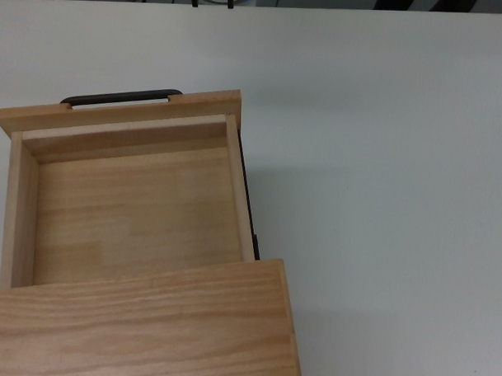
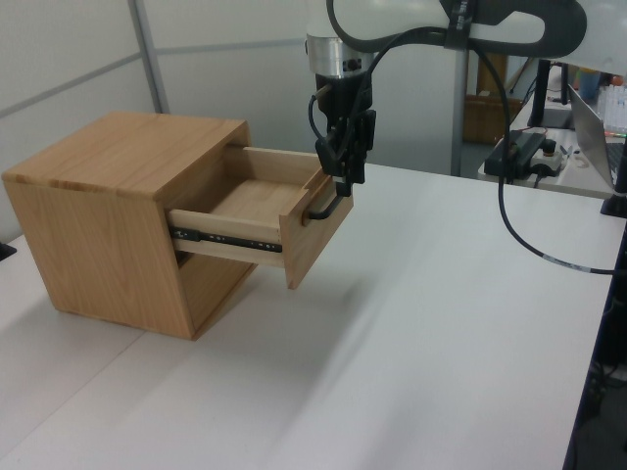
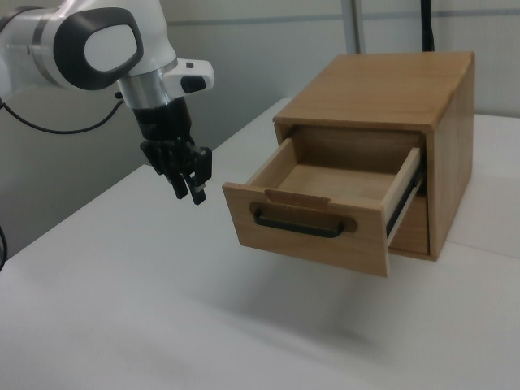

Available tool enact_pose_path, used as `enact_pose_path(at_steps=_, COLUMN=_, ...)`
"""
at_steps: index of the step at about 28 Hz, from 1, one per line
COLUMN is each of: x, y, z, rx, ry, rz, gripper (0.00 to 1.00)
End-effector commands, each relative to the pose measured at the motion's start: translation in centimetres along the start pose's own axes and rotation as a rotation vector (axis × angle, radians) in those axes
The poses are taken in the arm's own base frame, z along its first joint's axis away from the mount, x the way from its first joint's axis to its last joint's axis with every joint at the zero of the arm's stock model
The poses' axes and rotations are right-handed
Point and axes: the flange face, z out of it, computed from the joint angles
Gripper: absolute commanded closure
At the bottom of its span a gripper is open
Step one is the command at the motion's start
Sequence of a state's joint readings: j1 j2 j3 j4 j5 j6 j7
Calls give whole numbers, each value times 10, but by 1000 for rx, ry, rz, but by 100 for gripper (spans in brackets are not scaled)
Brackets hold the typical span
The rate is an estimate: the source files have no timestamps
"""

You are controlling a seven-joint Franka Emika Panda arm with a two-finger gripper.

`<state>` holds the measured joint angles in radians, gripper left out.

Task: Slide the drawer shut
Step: 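Move the gripper down to the open drawer's black handle front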

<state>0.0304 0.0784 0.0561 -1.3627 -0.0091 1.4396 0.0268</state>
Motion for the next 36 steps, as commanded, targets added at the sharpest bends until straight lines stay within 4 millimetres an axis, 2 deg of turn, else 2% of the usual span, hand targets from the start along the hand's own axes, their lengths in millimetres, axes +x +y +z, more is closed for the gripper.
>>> enact_pose_path(at_steps=1, x=-5, y=2, z=-1, rx=-4, ry=-18, rz=-9, gripper=100)
enact_pose_path(at_steps=9, x=3, y=3, z=18, rx=-13, ry=-53, rz=-3, gripper=100)
enact_pose_path(at_steps=15, x=23, y=9, z=60, rx=-36, ry=-127, rz=3, gripper=100)
enact_pose_path(at_steps=18, x=29, y=10, z=71, rx=-52, ry=-143, rz=3, gripper=100)
enact_pose_path(at_steps=20, x=36, y=11, z=88, rx=-56, ry=-167, rz=3, gripper=100)
enact_pose_path(at_steps=23, x=41, y=12, z=95, rx=-57, ry=-168, rz=3, gripper=100)
enact_pose_path(at_steps=24, x=48, y=12, z=99, rx=-56, ry=-142, rz=2, gripper=100)
enact_pose_path(at_steps=36, x=89, y=10, z=102, rx=-38, ry=119, rz=-3, gripper=100)
